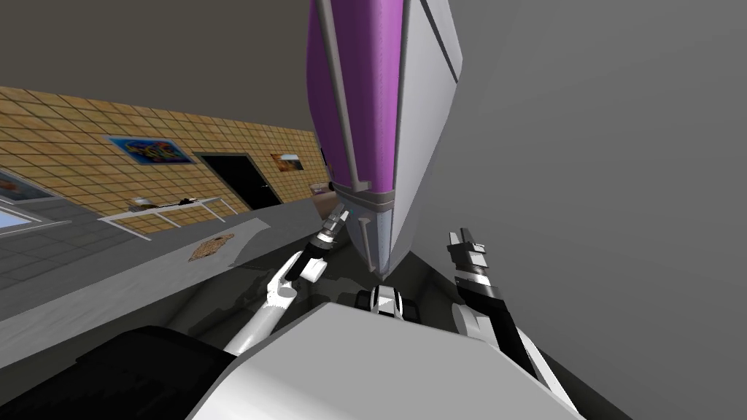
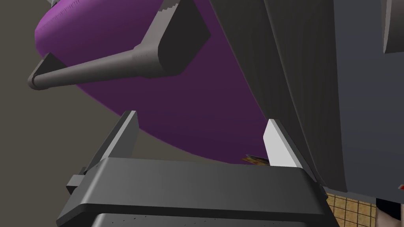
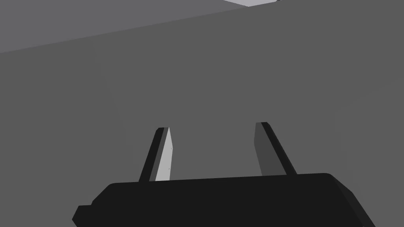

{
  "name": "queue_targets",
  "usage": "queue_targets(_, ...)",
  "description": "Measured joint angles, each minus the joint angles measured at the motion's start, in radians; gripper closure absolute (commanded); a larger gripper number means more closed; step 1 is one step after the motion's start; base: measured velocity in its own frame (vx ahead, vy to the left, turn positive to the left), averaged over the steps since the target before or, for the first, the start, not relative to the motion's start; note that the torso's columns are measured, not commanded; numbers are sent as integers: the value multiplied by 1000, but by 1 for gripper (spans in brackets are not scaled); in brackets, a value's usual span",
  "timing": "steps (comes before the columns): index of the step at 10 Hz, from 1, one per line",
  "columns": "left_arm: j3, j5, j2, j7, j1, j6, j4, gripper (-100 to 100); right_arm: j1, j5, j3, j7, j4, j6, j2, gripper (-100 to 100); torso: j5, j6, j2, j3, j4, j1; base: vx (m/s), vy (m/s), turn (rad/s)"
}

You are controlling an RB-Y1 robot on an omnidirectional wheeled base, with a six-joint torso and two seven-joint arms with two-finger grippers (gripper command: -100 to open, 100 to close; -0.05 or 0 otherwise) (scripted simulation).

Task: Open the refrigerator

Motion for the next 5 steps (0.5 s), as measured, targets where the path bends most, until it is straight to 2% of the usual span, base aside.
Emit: queue_targets(5, -3, 67, 144, 31, -82, 94, 6, -100, 0, 0, 0, 0, 0, 0, 0, 0, 0, 0, 0, 0, 0, 0, -20, -23, -23)
